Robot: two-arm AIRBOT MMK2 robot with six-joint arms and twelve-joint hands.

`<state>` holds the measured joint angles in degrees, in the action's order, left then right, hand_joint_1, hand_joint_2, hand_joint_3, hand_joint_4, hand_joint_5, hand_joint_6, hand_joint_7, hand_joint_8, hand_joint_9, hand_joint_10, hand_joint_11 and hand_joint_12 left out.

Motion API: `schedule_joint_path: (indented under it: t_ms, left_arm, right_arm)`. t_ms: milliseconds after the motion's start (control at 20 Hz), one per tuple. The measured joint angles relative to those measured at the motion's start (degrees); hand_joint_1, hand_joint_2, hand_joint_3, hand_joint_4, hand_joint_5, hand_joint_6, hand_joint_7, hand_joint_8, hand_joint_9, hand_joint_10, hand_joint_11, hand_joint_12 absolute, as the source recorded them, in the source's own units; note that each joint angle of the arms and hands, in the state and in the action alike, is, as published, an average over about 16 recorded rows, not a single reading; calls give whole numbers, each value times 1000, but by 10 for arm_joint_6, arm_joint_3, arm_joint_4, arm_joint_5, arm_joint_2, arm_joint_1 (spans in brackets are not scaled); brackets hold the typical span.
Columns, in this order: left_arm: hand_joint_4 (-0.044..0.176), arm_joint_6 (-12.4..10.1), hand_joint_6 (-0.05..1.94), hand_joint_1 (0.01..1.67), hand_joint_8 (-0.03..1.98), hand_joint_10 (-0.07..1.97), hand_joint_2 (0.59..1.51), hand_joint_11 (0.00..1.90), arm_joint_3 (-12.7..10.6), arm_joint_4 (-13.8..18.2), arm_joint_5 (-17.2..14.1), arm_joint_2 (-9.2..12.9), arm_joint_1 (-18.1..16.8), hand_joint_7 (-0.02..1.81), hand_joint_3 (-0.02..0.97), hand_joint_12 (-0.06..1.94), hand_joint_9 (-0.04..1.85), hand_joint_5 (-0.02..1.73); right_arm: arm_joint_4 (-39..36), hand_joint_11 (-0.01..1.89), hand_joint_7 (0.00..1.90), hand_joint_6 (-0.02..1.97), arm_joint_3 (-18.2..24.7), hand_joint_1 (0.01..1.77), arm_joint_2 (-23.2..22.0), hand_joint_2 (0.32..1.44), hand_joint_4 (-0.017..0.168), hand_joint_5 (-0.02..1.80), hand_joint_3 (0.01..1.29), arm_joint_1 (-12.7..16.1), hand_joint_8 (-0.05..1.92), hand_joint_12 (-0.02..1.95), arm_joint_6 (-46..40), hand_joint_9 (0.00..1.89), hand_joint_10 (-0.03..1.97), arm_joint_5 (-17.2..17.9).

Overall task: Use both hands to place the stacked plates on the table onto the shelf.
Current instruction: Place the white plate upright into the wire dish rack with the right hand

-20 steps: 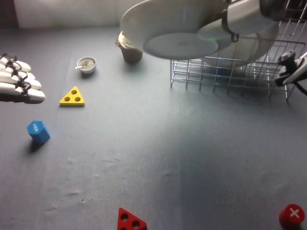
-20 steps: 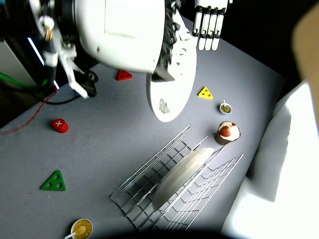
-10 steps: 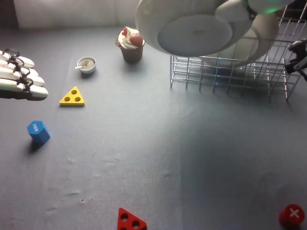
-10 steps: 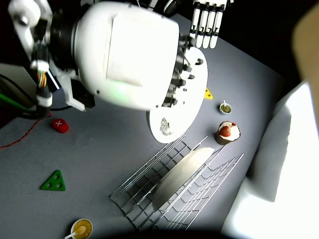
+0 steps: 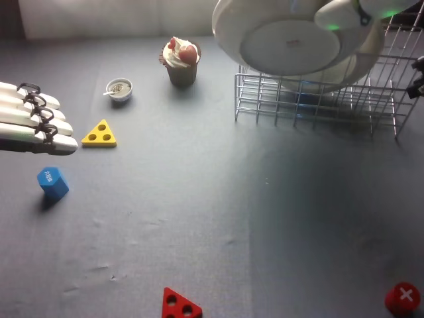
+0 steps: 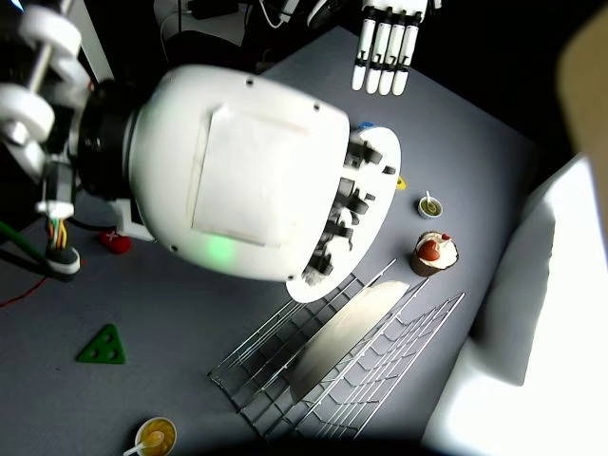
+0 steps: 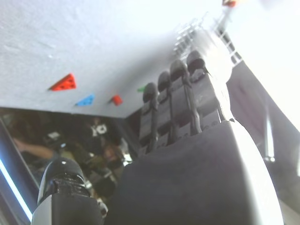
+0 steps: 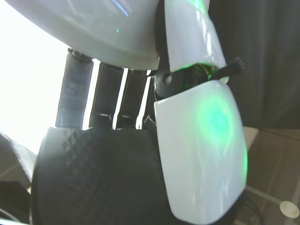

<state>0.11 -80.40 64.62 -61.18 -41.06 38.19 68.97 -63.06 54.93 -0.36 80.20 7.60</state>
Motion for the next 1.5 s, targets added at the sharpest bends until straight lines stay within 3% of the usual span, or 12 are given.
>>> schedule_joint_path:
  t_ms: [750,1100,1350,1500]
  left_arm:
    - [0,0,7,72,1,9,979,180,18,-14,6,8,-1,197,-7,9,198,182]
    - [0,0,7,72,1,10,981,191,23,-12,6,7,-1,210,-7,9,206,191]
    - [0,0,6,73,1,10,981,200,30,-8,8,7,-1,222,-7,10,214,201]
    - [0,0,6,73,2,10,982,204,34,-5,8,6,-1,226,-6,10,214,203]
  right_arm:
    - [37,1001,1129,834,-83,1489,26,968,-9,916,13,-45,488,1285,-1,1186,587,-14]
    - [40,1005,1085,869,-108,1485,43,972,-9,891,13,-66,597,1256,-3,1170,621,-17]
    - [40,1011,1006,906,-117,1417,50,997,-8,880,13,-75,515,962,-5,1123,465,-17]
    - [41,1021,956,810,-119,1353,53,1014,-8,864,13,-80,420,761,-6,1081,358,-17]
